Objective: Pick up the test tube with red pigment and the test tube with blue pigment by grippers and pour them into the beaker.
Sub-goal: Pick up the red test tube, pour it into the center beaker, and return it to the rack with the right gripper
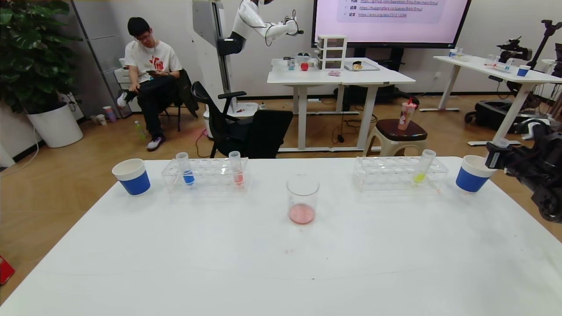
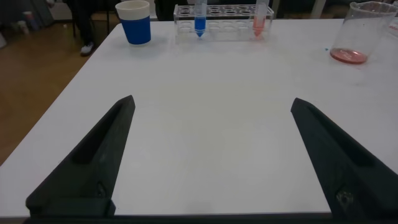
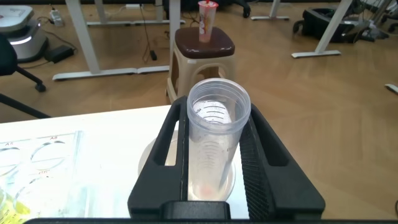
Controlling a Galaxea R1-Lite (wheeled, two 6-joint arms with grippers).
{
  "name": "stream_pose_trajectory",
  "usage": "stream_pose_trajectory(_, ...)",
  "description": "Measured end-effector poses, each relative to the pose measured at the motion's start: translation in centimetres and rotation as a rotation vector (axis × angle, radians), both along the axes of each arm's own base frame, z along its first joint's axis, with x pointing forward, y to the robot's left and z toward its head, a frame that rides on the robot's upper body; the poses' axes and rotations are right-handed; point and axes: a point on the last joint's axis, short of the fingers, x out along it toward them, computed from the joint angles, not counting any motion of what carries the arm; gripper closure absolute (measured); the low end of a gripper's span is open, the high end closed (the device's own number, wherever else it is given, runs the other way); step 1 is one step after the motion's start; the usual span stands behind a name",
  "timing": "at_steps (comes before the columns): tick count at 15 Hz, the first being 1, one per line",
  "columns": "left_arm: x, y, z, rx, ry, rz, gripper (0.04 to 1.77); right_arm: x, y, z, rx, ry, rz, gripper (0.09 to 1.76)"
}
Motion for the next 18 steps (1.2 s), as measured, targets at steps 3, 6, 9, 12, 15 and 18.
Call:
stream_pose_trajectory(3, 0.0, 0.0, 0.0, 0.000, 0.000, 0.000, 0.06, 0.0, 0.5, -0.4, 0.003, 0.005, 0.013, 1.35)
stream_pose_trajectory(6, 0.0, 0.0, 0.0, 0.000, 0.000, 0.000, 0.06, 0.0, 0.8, -0.6, -0.015, -0.032, 0.021, 1.35)
stream_pose_trajectory(9, 0.0, 0.0, 0.0, 0.000, 0.000, 0.000, 0.06, 0.2, 1.1, -0.9, -0.014, -0.031, 0.029, 0.83)
stream_pose_trajectory(12, 0.0, 0.0, 0.0, 0.000, 0.000, 0.000, 0.06, 0.2, 1.4, -1.0, -0.012, -0.028, 0.036, 0.11)
stream_pose_trajectory(15, 0.0, 0.0, 0.0, 0.000, 0.000, 0.000, 0.06, 0.2, 1.9, -0.4, -0.017, -0.040, 0.047, 0.11)
stream_pose_trajectory(18, 0.0, 0.0, 0.0, 0.000, 0.000, 0.000, 0.06, 0.2, 4.3, 2.0, -0.028, -0.079, 0.101, 0.11)
